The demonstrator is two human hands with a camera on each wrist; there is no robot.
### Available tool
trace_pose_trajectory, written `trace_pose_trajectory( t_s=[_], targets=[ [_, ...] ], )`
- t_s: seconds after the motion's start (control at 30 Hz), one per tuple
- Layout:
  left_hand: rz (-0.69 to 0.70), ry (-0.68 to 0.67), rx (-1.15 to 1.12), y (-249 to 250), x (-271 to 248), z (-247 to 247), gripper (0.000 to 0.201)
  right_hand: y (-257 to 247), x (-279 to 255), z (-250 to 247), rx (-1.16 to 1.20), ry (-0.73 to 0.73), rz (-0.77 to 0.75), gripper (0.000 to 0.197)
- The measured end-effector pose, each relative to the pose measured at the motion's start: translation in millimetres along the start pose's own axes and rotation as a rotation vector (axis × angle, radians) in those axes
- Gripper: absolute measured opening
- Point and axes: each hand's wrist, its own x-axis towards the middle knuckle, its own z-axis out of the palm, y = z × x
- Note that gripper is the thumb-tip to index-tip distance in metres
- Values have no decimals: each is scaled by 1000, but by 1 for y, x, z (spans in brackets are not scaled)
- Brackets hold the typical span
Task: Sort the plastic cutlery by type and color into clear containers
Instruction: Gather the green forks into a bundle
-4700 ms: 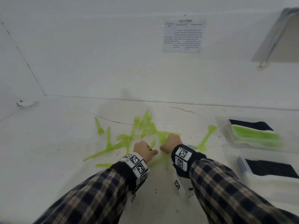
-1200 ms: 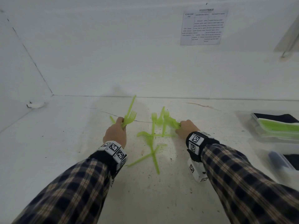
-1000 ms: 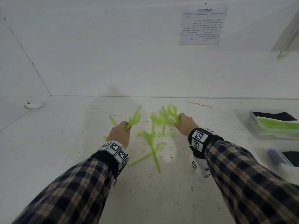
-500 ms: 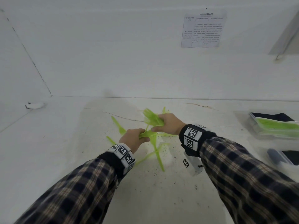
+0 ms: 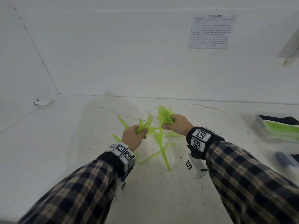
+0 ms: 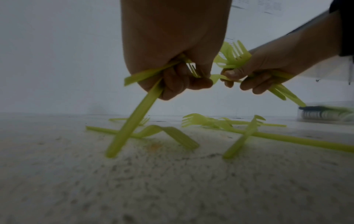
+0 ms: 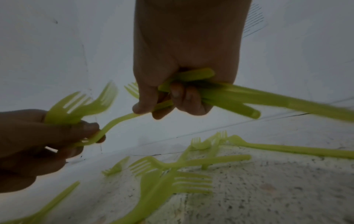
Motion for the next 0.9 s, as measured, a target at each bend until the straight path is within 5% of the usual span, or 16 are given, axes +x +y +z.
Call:
trace_pose_trajectory(
  t_s=[0.13, 0.23, 0.37, 0.47, 0.67, 0.9],
  targets=[
    [26, 35, 54, 0, 5, -4, 24, 2, -3, 1, -144, 49, -34, 29],
    [61, -6, 124, -3, 6, 0, 24, -4, -6, 2, 135, 206, -110, 31],
    [55, -15, 3, 1, 4, 6, 22, -9, -10, 7, 41, -105, -106, 36],
    [15, -6, -24, 6, 2, 8, 30, -3, -9, 9, 125, -153, -64, 32],
    [-111, 47, -6, 16, 3, 13, 58, 9, -2, 9, 353, 116, 78, 23],
    [-200, 5, -309, 45, 4, 31, 32, -13, -3, 19, 628, 106, 131, 22]
  ],
)
